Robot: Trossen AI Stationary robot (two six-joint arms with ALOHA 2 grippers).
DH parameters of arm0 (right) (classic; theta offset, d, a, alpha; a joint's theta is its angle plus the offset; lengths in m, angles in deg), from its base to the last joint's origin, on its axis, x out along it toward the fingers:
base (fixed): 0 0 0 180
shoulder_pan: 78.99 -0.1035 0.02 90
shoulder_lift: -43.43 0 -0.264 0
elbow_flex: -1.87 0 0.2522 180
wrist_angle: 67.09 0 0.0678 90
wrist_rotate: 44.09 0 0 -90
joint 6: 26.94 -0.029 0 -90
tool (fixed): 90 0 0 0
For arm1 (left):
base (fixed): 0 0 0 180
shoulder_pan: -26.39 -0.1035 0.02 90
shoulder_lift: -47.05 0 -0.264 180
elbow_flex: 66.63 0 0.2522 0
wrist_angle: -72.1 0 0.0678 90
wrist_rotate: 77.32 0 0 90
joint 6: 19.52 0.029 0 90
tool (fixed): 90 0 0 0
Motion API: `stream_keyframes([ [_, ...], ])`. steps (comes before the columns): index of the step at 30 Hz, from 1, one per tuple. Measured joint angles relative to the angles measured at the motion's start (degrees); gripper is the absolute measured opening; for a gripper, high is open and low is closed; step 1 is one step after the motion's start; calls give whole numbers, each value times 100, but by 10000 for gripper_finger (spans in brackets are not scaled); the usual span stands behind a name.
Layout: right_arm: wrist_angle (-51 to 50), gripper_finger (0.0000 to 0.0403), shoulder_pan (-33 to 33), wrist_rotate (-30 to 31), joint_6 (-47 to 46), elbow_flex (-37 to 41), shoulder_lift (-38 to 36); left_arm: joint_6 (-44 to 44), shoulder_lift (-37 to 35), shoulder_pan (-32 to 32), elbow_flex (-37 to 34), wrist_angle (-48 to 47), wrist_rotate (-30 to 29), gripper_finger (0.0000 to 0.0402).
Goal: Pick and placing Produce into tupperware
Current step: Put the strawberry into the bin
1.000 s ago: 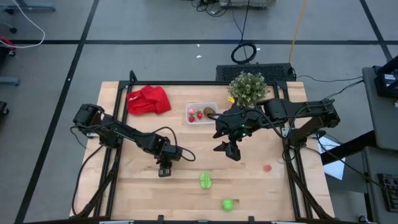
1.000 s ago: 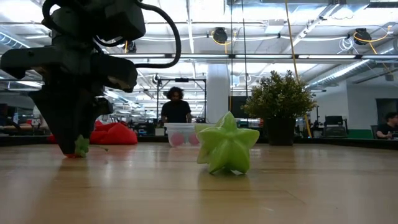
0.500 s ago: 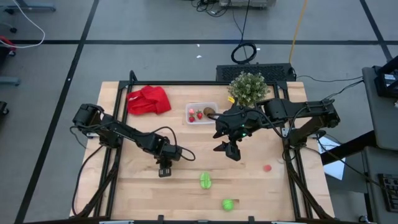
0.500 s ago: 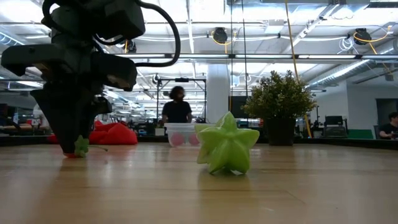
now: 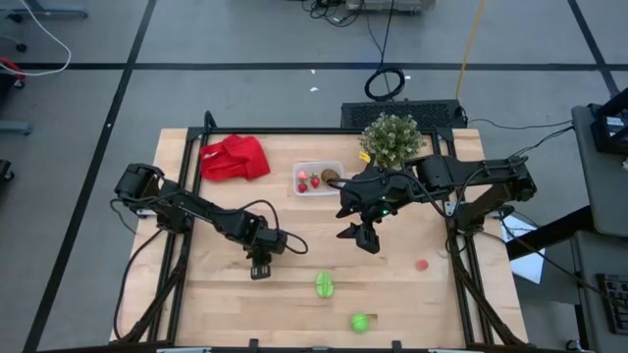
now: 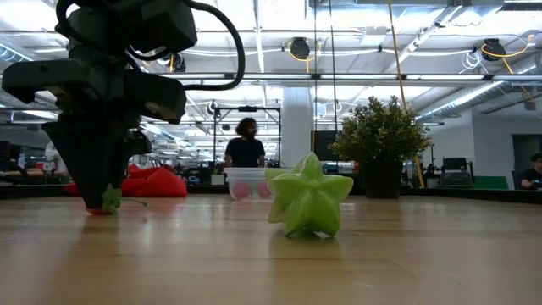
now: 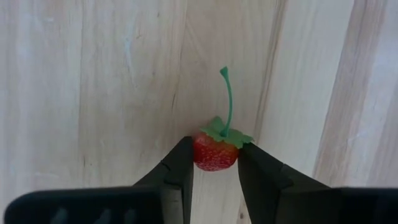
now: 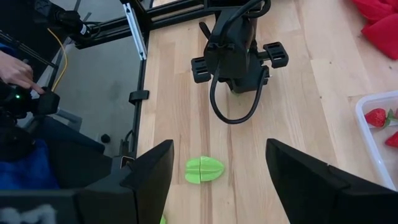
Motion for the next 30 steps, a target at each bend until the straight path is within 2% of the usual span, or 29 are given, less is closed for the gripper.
stream_keyframes([
  [22, 1, 247, 0, 0, 0, 0, 0, -42, 7, 9, -4, 11, -42, 93],
  [30, 33, 247, 1, 2, 0, 0, 0, -154, -301, 4, -31, -29, -144, 91],
])
